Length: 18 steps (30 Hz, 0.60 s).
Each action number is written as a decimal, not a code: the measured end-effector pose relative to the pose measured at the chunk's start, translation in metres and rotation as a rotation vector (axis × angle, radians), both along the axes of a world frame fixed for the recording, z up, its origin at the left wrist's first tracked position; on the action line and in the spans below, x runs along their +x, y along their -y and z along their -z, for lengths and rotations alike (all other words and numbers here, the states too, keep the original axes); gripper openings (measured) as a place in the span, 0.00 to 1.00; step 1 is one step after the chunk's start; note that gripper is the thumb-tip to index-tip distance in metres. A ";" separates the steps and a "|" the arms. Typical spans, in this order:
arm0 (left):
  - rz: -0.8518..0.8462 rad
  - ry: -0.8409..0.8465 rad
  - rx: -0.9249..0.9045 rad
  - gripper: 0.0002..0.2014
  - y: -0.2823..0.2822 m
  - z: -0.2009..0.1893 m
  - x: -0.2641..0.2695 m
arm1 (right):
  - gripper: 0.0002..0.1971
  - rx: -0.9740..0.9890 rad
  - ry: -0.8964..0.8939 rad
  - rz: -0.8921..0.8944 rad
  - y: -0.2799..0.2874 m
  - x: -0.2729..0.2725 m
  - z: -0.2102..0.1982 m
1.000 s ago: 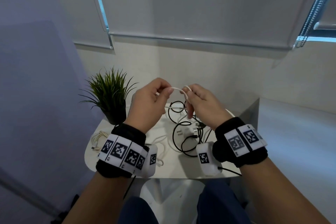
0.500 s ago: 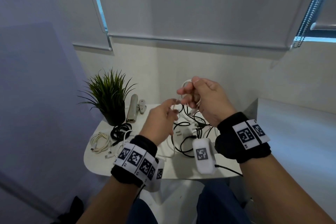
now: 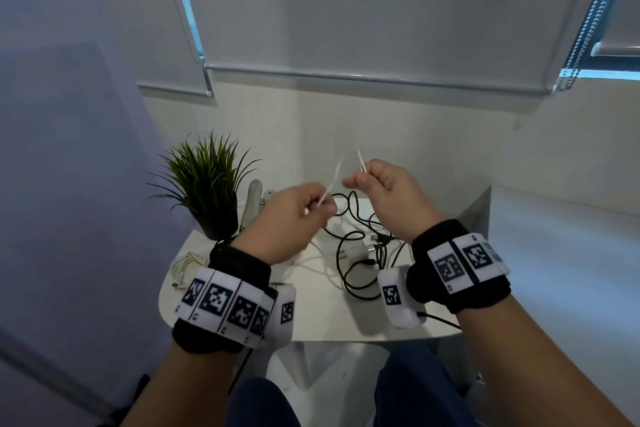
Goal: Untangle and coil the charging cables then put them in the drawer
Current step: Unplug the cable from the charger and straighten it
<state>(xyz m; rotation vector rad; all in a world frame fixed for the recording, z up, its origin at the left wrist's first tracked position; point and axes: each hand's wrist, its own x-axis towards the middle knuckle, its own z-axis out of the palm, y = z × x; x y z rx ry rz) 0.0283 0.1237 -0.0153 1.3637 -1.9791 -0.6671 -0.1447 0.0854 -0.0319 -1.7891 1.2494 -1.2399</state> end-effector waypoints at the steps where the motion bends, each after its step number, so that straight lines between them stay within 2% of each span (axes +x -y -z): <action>1: -0.035 -0.005 -0.040 0.08 0.001 -0.004 0.001 | 0.11 0.025 0.003 -0.017 -0.002 0.002 0.001; 3: -0.076 0.057 -0.088 0.11 0.004 -0.011 0.002 | 0.11 0.098 0.085 -0.078 -0.006 0.005 -0.001; 5: -0.114 0.147 -0.084 0.13 0.004 -0.016 0.000 | 0.11 0.134 0.243 -0.120 -0.010 0.007 -0.006; 9: -0.149 0.438 -0.004 0.16 0.001 -0.013 0.000 | 0.14 0.092 0.606 -0.085 -0.012 0.005 -0.019; 12: -0.042 0.423 0.158 0.16 -0.002 -0.005 0.002 | 0.13 0.063 0.739 -0.082 -0.008 0.005 -0.024; 14: 0.070 0.379 0.238 0.15 -0.006 -0.006 0.001 | 0.12 0.063 0.748 -0.031 -0.003 0.004 -0.020; 18: 0.183 0.224 0.191 0.16 0.002 -0.006 0.006 | 0.14 -0.015 0.422 0.079 0.003 0.002 -0.009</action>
